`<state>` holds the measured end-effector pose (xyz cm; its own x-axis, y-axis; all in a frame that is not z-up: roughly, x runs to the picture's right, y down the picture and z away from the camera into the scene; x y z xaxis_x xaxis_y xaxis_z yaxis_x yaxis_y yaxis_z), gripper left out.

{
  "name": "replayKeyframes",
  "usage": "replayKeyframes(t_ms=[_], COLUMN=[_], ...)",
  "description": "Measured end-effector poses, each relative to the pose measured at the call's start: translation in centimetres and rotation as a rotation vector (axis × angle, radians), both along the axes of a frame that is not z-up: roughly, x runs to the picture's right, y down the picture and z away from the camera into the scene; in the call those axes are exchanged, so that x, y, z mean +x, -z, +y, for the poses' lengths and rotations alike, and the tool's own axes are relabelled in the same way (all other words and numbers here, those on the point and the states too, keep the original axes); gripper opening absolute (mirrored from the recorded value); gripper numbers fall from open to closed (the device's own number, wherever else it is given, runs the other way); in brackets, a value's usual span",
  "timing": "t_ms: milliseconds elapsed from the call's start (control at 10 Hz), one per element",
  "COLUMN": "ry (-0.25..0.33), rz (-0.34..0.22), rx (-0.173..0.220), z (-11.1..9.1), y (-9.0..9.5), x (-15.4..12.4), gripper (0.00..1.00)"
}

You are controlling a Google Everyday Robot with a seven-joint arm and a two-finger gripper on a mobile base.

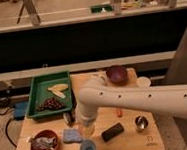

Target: Place apple in plastic cup

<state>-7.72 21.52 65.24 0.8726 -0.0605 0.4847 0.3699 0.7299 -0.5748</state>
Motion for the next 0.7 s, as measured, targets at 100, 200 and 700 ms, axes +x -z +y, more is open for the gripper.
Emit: replayKeyframes(t_ms=[100,200,700], ry=[0.0,0.009,0.173], rz=[-0.023,-0.072,-0.407], rx=[0.007,0.018,0.108], z=[-0.06,-0.02,0.42], y=[0.06,0.01,0.48], x=[-0.05,0.04,-0.13], gripper=[0.0,0.0,0.0])
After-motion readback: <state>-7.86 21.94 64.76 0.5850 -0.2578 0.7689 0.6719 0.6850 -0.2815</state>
